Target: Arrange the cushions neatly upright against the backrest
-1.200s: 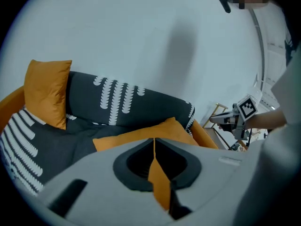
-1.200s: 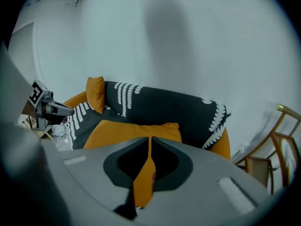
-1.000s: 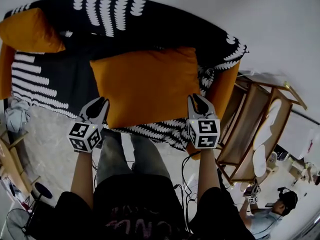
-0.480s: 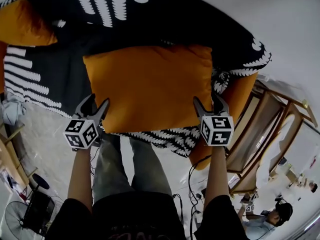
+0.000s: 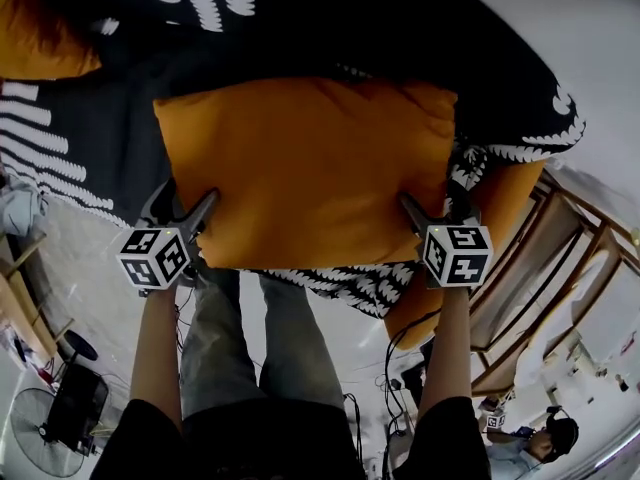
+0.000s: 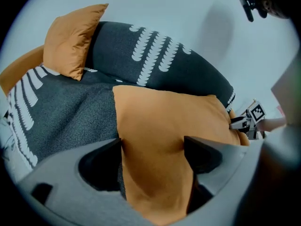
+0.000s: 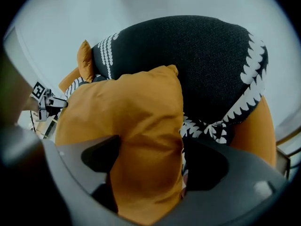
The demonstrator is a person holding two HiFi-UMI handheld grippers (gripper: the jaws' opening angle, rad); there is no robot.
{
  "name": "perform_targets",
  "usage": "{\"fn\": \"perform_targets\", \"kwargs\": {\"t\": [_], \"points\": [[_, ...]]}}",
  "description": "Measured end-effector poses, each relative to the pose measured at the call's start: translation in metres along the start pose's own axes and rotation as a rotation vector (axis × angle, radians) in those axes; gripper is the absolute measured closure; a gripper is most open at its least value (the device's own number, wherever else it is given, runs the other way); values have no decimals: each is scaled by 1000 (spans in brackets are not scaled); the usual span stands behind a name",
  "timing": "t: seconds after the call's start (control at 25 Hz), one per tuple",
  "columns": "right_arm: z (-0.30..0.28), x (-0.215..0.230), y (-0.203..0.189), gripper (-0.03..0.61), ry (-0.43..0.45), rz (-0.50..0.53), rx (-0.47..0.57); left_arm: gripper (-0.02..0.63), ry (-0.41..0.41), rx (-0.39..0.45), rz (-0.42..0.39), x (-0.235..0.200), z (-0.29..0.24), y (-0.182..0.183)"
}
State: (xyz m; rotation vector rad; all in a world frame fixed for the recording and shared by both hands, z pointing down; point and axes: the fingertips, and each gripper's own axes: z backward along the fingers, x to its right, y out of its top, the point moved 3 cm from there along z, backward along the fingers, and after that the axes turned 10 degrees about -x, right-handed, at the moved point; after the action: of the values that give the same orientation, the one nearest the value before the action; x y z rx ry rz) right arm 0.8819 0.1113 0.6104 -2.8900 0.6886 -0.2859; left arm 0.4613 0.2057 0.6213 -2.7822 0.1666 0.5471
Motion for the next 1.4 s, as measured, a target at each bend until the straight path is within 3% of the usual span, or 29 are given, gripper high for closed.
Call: {"fn": "perform_targets", "kwargs": {"t": [0.2,0.4,0.6,0.88,1.16,1.4], "points": [[-16,8,-2,75,46,-38,-33,172,1,-21,22,-7,-11,-1],[-34,14,1,21,142,-34,-116,170,-54,-38,55,-9,-21,-2],[-47,9,6,20,208,9,-171,193,-94,-65,53,-9,-29,0],[-47,-4,5,142,250,12,-153,278,-133,-99,22,-1,-32,1],[-28,-16,3,250,176,65,-60,412,-99,-89,-82,12,-20,1],[1,-29,-2,275,116,80,14,454,-87,-65,-156,27,3,2]]}}
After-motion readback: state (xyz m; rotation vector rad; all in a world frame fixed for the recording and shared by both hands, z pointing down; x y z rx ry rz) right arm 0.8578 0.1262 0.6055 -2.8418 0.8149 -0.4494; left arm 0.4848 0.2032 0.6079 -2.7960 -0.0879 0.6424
